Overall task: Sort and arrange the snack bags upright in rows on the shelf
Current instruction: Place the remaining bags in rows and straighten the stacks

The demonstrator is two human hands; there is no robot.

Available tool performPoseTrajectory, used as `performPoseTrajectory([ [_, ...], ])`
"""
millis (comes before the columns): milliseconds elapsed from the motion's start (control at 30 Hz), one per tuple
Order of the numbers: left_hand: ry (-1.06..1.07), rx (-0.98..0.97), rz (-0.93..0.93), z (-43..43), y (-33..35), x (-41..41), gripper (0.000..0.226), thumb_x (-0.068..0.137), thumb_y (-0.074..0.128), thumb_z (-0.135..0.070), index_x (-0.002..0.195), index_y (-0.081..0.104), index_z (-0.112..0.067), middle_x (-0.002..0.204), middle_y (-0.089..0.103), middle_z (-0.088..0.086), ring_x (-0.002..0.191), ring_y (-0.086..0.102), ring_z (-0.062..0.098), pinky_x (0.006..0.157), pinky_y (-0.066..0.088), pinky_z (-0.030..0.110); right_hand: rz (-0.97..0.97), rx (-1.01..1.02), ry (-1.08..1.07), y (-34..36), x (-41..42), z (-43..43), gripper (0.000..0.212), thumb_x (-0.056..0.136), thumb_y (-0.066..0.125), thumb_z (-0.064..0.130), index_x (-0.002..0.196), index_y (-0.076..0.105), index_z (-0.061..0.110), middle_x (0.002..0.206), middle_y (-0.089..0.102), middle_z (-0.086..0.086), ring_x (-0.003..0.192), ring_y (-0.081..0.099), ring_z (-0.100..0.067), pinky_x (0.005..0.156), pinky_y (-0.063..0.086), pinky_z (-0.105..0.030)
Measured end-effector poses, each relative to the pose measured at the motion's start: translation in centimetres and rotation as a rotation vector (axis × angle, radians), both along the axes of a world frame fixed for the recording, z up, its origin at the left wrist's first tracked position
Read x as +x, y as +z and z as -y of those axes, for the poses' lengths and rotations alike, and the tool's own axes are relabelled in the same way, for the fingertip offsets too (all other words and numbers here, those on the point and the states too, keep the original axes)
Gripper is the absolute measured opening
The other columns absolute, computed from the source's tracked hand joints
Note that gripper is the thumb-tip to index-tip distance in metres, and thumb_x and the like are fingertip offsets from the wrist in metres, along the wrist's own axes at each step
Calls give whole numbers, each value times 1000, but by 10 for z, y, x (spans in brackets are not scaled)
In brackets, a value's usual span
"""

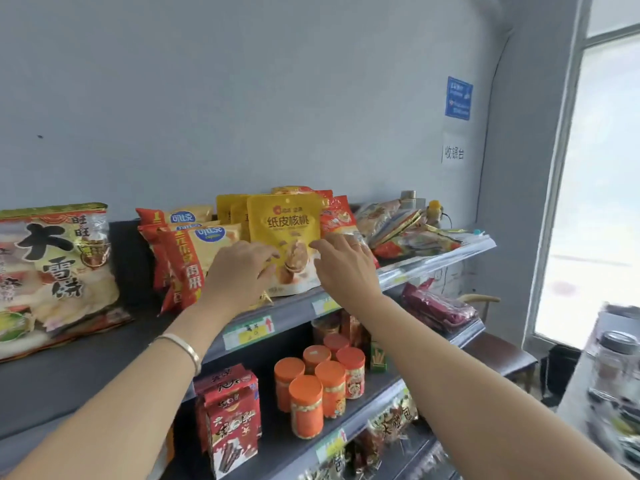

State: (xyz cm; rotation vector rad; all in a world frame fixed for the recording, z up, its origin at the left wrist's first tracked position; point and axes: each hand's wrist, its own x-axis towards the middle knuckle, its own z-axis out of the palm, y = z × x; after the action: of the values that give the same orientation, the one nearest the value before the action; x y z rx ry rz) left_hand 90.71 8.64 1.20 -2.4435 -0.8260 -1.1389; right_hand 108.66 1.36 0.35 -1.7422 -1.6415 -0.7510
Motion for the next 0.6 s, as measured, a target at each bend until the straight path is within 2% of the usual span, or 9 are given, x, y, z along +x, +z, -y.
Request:
performPoseTrajectory([
  [100,-92,15,-20,4,-1,51,19,89,60,-19,105,68,-15,96,70,4,91,63,27,73,46,36,-32,-25,-79,-4,42,7,33,95,46,22,126,56,21,130,54,-3,125,44,-30,98,37,-43],
  [233,-157,-52,-30,-6,-9,107,23,90,58,-20,112,66,-17,105,68,4,102,59,25,85,43,38,-79,-88,-91,-13,91,3,35,96,48,23,131,51,21,132,52,-5,126,41,-31,99,37,-43],
  [467,-230,-109,-35,-55,-20,190,25,91,56,-21,115,64,-18,112,65,3,104,58,23,82,41,30,-112,-208,-134,-21,156,-43,40,95,49,27,135,47,21,134,50,-6,127,40,-32,101,39,-46],
  [600,-257,-184,-40,-91,-18,246,31,92,55,-23,122,59,-20,123,59,1,115,52,21,92,39,30,-169,-239,-182,-12,205,-78,40,95,46,27,135,47,22,137,47,-7,126,40,-33,99,38,-43],
])
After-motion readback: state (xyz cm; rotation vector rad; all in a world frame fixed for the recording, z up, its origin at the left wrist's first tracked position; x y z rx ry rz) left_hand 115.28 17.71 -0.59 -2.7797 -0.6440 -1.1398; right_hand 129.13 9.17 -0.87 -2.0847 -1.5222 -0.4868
